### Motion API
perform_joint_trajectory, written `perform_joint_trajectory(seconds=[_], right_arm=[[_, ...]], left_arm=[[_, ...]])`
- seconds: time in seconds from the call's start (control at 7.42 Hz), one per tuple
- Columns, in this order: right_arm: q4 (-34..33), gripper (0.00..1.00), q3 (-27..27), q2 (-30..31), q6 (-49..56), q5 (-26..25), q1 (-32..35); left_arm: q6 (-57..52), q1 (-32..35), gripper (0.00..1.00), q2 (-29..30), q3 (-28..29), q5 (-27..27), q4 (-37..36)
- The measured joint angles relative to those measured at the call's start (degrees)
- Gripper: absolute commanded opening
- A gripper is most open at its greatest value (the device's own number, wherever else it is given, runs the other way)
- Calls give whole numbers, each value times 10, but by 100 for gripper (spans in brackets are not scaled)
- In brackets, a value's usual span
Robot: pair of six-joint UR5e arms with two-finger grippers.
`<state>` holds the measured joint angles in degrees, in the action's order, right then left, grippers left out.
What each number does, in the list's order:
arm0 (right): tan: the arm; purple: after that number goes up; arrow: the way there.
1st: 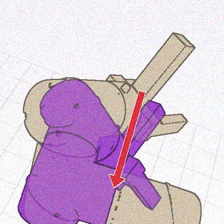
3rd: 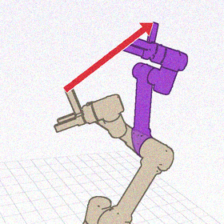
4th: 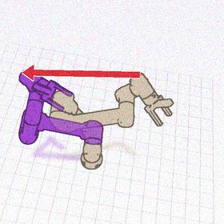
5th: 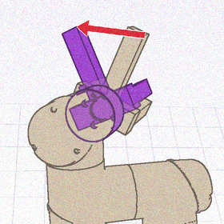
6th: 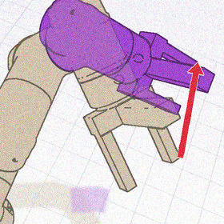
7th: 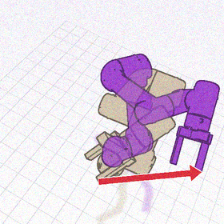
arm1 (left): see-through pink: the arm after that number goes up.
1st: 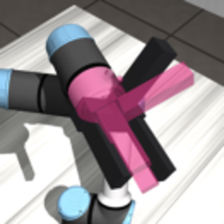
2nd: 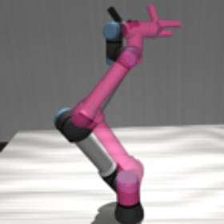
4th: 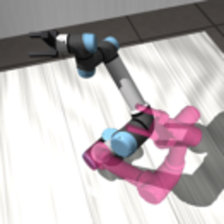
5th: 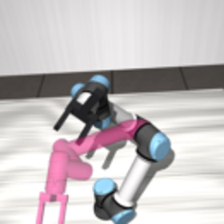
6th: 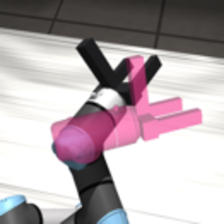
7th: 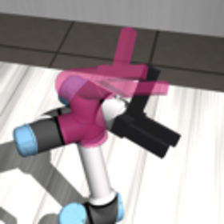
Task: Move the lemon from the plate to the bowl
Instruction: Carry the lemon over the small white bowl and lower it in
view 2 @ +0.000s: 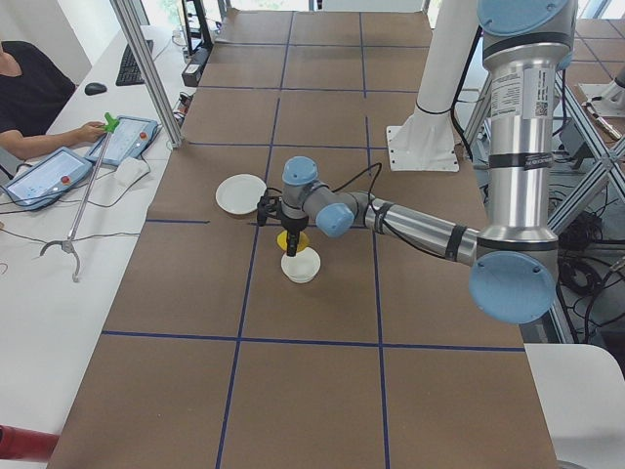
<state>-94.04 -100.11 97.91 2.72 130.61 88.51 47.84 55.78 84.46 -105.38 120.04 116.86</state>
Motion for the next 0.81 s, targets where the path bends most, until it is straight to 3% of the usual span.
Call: perform_joint_trajectory(seconds=[0.54,0.81], right_arm=[[0,100,0,0,0,0,0],[0,100,0,0,0,0,0]], left_arm=[[65,-40,0,-23,51,-24,93],[70,-44,99,-19,50,-21,100]])
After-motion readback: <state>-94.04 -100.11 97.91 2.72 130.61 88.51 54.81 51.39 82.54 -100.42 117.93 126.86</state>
